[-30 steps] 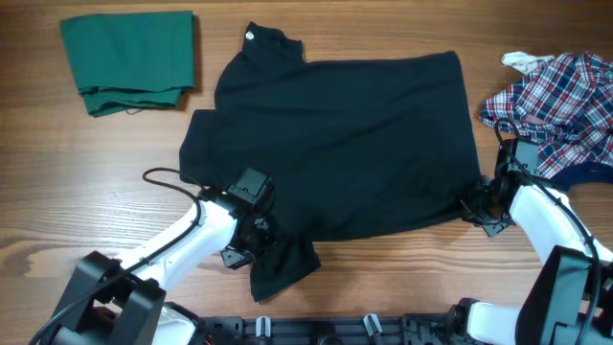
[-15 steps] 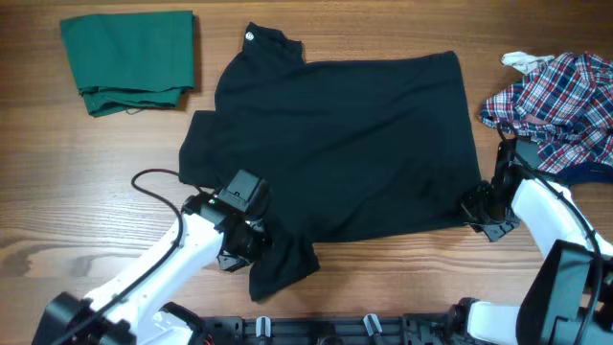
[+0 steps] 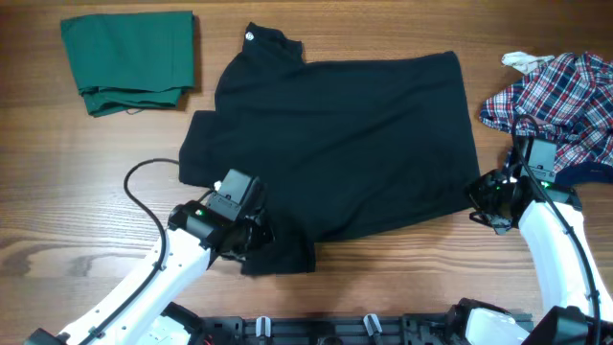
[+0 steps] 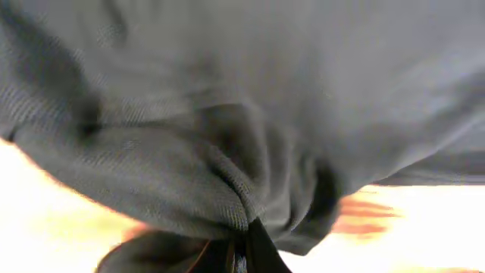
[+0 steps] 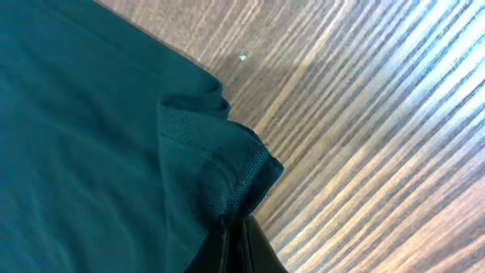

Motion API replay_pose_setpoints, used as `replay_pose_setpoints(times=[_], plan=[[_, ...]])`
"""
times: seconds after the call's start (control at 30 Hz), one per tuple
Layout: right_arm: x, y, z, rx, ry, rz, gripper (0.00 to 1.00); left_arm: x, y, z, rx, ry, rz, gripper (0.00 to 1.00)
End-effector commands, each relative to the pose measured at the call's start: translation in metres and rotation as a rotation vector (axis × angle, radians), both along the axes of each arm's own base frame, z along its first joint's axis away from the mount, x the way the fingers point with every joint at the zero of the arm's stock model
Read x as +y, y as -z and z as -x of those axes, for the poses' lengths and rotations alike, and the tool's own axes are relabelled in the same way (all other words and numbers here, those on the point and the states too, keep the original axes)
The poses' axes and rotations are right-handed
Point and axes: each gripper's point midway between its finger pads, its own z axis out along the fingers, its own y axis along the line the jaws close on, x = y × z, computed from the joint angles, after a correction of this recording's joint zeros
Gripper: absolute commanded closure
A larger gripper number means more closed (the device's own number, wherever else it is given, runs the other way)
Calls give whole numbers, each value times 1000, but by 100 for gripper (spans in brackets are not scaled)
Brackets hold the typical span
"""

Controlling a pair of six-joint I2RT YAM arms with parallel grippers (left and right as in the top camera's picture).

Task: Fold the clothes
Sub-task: 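Fold the bottom hem upward toward the collar with both grippers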

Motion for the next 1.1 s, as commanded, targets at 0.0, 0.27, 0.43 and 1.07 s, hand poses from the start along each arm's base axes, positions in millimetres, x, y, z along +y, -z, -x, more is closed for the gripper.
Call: replay_pose_setpoints(times=[0.0, 0.27, 0.43, 1.07], plan=[[2, -10, -12, -58, 6, -17, 96, 0, -8, -18, -98, 7, -6, 96], [1, -17, -30, -141, 27, -33, 96, 4, -16, -45, -220, -15, -28, 96], [-3, -19, -35, -162, 32, -12, 96, 22, -21, -67, -260, -99, -24, 96], [-7, 14, -67, -179, 49, -45, 96, 62, -42, -133, -497, -216, -83, 96]])
